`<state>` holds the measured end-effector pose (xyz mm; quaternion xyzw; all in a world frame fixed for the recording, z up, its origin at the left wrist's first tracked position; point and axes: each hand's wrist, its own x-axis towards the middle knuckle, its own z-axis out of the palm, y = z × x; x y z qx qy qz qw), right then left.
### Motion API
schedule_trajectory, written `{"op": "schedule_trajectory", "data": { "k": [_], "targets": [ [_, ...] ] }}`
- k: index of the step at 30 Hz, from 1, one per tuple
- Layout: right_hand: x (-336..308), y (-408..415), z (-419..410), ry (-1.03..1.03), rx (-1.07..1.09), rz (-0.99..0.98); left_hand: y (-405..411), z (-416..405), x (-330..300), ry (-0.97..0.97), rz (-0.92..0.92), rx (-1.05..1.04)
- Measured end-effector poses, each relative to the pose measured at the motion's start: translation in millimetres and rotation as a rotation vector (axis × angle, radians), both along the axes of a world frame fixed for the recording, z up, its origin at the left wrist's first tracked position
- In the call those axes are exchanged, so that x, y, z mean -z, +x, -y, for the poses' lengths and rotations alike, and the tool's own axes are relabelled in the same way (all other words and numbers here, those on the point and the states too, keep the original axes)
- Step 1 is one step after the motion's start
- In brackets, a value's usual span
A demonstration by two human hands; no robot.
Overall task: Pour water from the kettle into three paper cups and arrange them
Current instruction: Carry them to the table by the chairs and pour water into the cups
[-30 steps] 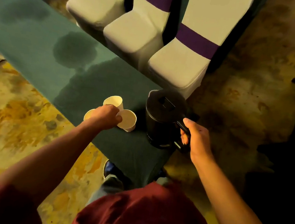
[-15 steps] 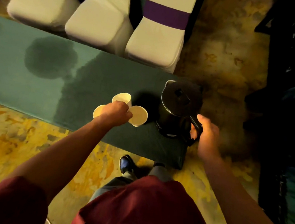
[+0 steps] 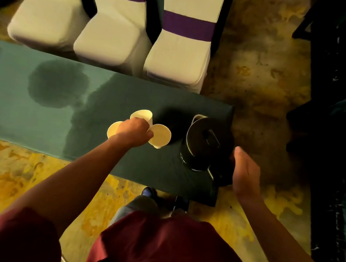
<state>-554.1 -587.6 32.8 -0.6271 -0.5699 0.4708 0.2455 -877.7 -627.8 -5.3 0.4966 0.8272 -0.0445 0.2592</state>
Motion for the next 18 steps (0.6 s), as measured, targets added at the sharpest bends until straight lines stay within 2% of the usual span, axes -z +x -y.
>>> {"op": "schedule_trajectory", "data": {
  "k": [3, 5, 9, 11, 12, 16, 18],
  "targets": [
    [-17, -14, -10, 0.320, 0.005, 0.104, -8, -10, 0, -0.007, 0.012, 0.018],
    [-28, -29, -14, 0.483, 0.013, 0.093, -13, -17, 2, 0.010, 0.005, 0.039],
    [-66, -76, -2, 0.555, -0.087, -0.161, -27, -34, 8, 0.044, -0.008, 0.085],
    [-73, -108, 10, 0.488, -0.269, -0.170, -34, -39, 13, 0.014, -0.023, 0.153],
    [-69, -123, 17, 0.437, -0.352, -0.115, -35, -39, 15, 0.004, -0.027, 0.174],
    [-21, -182, 38, 0.085, -0.536, 0.456, -44, -42, 23, -0.013, -0.056, 0.303],
    [6, -196, 42, -0.064, -0.589, 0.601, -49, -39, 24, 0.005, -0.031, 0.361]
  ]
}}
